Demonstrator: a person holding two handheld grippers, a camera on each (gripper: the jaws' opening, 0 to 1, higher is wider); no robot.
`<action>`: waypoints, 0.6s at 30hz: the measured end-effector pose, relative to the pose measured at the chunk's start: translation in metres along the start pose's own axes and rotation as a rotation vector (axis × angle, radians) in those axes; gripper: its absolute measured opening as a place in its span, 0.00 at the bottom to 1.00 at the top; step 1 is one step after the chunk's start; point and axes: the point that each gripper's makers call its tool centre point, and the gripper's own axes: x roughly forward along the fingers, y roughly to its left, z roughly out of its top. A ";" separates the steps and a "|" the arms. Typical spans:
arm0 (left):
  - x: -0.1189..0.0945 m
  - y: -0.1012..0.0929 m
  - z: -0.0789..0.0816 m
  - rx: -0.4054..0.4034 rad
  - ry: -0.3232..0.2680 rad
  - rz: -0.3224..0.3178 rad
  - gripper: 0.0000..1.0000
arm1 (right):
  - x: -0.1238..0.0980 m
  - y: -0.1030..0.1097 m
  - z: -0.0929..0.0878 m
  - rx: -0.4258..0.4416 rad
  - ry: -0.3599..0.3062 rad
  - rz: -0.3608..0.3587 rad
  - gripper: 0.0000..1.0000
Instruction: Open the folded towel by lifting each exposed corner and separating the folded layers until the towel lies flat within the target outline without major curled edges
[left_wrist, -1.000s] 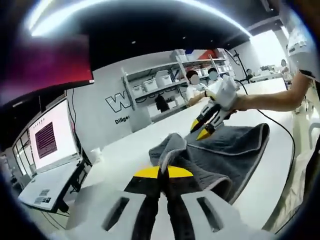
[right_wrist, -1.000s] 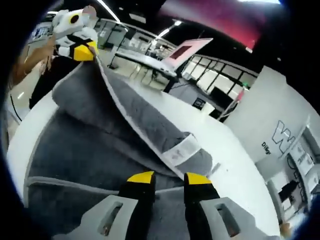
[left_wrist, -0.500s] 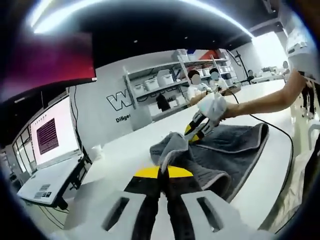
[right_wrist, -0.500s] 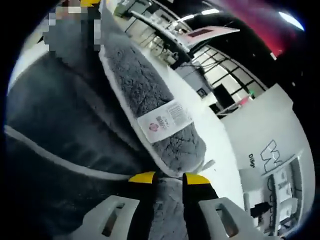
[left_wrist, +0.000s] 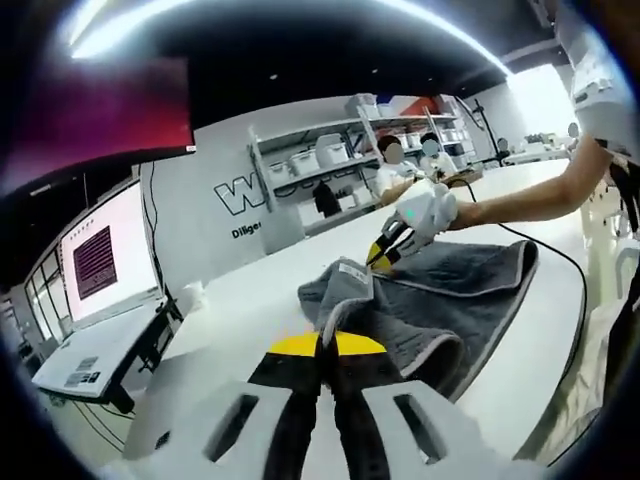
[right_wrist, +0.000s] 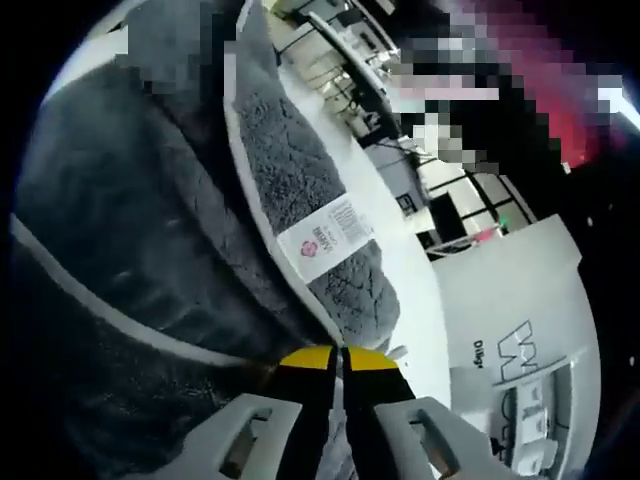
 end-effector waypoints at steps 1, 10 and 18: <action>-0.001 0.000 -0.001 -0.002 0.002 0.003 0.02 | 0.000 -0.001 0.001 -0.003 -0.002 -0.001 0.00; -0.007 0.010 -0.013 -0.003 0.035 0.042 0.02 | 0.000 -0.019 0.025 0.017 -0.050 -0.024 0.00; -0.018 0.028 -0.019 0.002 0.052 0.099 0.02 | 0.015 -0.046 0.067 -0.005 -0.123 -0.067 0.00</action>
